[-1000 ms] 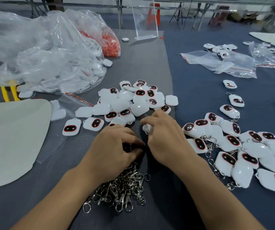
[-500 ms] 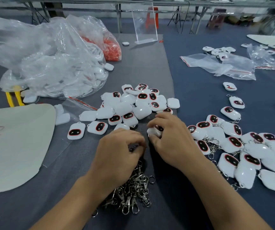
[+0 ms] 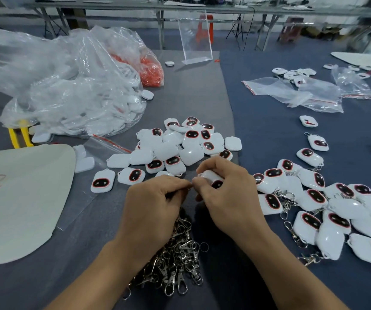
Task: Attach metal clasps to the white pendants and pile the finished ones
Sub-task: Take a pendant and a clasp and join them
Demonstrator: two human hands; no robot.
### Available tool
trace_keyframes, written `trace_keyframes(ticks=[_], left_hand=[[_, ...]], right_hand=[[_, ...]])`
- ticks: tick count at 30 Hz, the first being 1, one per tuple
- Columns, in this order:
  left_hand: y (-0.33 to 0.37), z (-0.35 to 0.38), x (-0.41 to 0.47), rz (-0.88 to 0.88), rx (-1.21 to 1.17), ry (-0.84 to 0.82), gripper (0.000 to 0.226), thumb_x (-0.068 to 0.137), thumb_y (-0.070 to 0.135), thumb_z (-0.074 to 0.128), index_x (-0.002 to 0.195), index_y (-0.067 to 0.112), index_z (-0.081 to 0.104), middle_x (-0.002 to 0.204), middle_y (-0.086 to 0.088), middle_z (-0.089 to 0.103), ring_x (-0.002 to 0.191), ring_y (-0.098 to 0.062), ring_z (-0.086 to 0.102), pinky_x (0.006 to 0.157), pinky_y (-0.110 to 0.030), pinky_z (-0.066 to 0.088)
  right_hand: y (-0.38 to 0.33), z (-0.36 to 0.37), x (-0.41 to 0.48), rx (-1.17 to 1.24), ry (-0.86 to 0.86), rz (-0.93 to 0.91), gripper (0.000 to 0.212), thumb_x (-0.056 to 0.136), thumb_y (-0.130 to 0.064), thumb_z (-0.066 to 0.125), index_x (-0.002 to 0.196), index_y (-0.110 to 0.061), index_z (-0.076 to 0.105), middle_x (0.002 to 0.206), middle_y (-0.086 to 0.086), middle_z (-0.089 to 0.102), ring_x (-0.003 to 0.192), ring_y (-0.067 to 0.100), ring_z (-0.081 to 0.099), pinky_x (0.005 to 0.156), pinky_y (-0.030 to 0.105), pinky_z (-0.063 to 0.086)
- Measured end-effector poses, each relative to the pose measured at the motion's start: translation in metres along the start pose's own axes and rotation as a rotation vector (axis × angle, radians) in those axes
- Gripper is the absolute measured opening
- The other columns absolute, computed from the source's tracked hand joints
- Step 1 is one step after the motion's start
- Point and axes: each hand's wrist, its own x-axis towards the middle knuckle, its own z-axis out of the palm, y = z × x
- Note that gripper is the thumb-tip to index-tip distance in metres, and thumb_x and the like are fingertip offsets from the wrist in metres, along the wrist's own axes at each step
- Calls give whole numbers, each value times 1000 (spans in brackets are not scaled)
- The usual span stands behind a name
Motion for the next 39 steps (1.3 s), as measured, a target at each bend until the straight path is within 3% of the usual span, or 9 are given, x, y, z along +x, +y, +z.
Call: trace_keyframes(ticks=[4, 7, 10, 14, 20, 26, 30, 33, 39], left_hand=[[-1, 1, 1, -30, -9, -1, 30, 91, 7, 69, 106, 32, 79, 98, 30, 71, 96, 20, 61, 84, 2, 39], [-2, 0, 1, -19, -45, -3, 37, 91, 3, 68, 110, 34, 78, 99, 29, 73, 94, 17, 64, 84, -2, 44], [-2, 1, 2, -88, -210, -31, 48, 87, -3, 71, 109, 39, 75, 98, 26, 75, 97, 9, 69, 89, -12, 51], [-8, -1, 4, -197, -332, -48, 46, 80, -1, 80, 112, 32, 74, 90, 16, 78, 89, 0, 74, 84, -19, 57], [-10, -1, 7, -145, -153, -45, 46, 76, 0, 83, 106, 35, 77, 87, 24, 75, 83, 10, 70, 83, -11, 53], [-8, -4, 6, -94, -104, -39, 52, 78, -10, 76, 107, 32, 77, 92, 34, 70, 91, 13, 68, 88, -8, 50], [2, -4, 4, -102, -223, -69, 62, 76, -8, 79, 102, 48, 70, 92, 38, 70, 86, 11, 70, 79, -5, 50], [2, -7, 1, -154, -263, -47, 59, 73, -3, 84, 95, 50, 69, 87, 27, 74, 78, 6, 72, 74, -8, 53], [-1, -6, -2, -126, -143, 9, 39, 72, 4, 87, 92, 36, 78, 77, 23, 73, 74, 6, 70, 74, -8, 52]], right_hand=[[-1, -1, 0, 114, -33, 85, 13, 83, -23, 78, 84, -30, 67, 72, -5, 73, 66, 16, 73, 66, 42, 61], [-4, -2, -1, 267, -95, 128, 20, 72, -17, 82, 84, -28, 70, 73, -1, 73, 64, 23, 72, 63, 51, 63], [-3, 0, -1, 261, -119, 147, 26, 64, -17, 80, 84, -31, 71, 69, 4, 73, 58, 32, 66, 55, 45, 58], [1, 2, -1, 333, -147, 188, 19, 64, -15, 76, 80, -25, 74, 60, 4, 67, 53, 17, 55, 52, 33, 47], [-2, 4, 0, 205, -100, 186, 15, 56, -27, 72, 69, -32, 78, 62, -5, 71, 54, 9, 64, 51, 30, 57], [-2, -3, -1, 204, -43, 138, 13, 69, -22, 83, 73, -33, 78, 61, -10, 71, 54, 2, 63, 52, 19, 50], [-3, -2, -5, 91, -132, 121, 13, 74, -28, 88, 76, -37, 78, 65, -15, 72, 60, 1, 68, 51, 12, 48], [-5, -2, -5, 73, -156, 146, 12, 78, -26, 85, 74, -35, 79, 65, -13, 73, 61, 2, 68, 53, 15, 50], [-8, -7, -3, 52, -303, 157, 12, 79, -22, 80, 73, -33, 80, 62, -13, 72, 57, -1, 65, 52, 12, 46]])
